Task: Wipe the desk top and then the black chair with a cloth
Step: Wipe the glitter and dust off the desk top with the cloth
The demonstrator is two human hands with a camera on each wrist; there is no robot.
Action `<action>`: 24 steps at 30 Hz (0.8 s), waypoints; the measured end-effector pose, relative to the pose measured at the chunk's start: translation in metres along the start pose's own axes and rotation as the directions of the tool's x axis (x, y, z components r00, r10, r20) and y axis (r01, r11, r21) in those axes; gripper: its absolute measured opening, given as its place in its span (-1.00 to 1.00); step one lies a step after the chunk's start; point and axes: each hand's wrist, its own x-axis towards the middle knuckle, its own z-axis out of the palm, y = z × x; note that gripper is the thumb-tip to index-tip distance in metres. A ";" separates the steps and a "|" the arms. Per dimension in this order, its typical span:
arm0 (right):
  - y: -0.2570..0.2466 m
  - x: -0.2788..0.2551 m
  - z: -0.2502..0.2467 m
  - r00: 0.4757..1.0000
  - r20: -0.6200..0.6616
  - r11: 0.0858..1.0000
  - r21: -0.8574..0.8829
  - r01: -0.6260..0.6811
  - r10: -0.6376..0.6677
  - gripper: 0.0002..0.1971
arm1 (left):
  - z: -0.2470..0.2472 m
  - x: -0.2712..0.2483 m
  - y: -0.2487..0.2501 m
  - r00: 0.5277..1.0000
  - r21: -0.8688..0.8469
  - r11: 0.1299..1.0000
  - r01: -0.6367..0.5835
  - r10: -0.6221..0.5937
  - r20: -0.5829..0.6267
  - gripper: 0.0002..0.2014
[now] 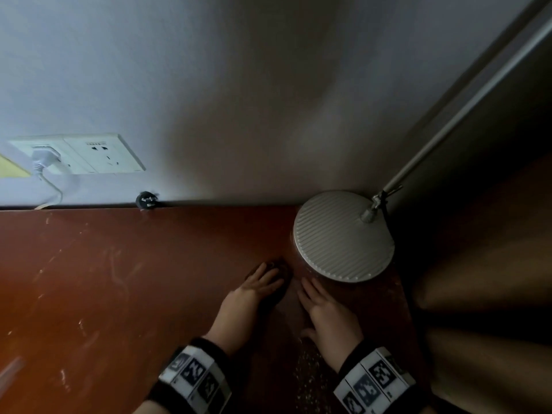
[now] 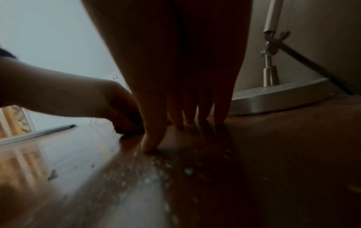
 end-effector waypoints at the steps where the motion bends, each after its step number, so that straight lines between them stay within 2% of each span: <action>1: 0.002 -0.004 -0.001 1.000 0.007 1.000 0.002 -0.008 0.008 -0.27 | -0.001 0.008 0.002 1.000 -0.013 1.000 0.018 -0.018 -0.014 -0.42; 5: 0.002 -0.006 -0.007 1.000 0.029 1.000 -0.004 -0.006 0.006 -0.22 | -0.029 0.058 0.013 0.987 0.008 0.987 0.161 -0.161 -0.016 -0.46; 7: 0.001 -0.006 -0.008 0.999 0.036 1.000 -0.008 -0.005 0.005 -0.22 | -0.031 0.063 0.020 0.985 0.031 0.984 0.173 -0.173 -0.012 -0.47; 11: 0.004 -0.009 -0.006 1.000 0.025 1.000 -0.009 0.007 -0.006 -0.26 | -0.007 0.020 0.033 0.995 0.041 0.996 0.079 -0.081 0.062 -0.47; 14: 0.008 -0.014 -0.010 1.000 0.030 1.000 -0.005 -0.002 0.002 -0.40 | 0.010 -0.018 0.048 0.995 0.047 0.998 0.028 -0.033 0.090 -0.44; 17: 0.013 -0.019 -0.016 0.999 0.015 0.999 -0.004 -0.047 0.047 -0.50 | 0.005 -0.006 0.044 0.995 -0.006 0.996 0.091 -0.091 -0.039 -0.44; 20: 0.017 -0.024 -0.022 0.988 -0.110 0.992 0.072 -0.100 0.108 -0.55 | -0.004 0.018 0.038 0.963 -0.071 0.971 0.230 -0.238 -0.130 -0.42; 22: 0.015 -0.026 -0.021 0.982 -0.158 0.988 0.128 -0.084 0.104 -0.53 | 0.001 0.013 0.048 0.958 -0.076 0.964 0.255 -0.263 -0.112 -0.36; 24: 0.009 -0.024 -0.014 0.979 -0.174 0.982 0.177 -0.073 0.104 -0.50 | 0.011 -0.005 0.064 0.974 -0.126 0.968 0.218 -0.224 -0.041 -0.21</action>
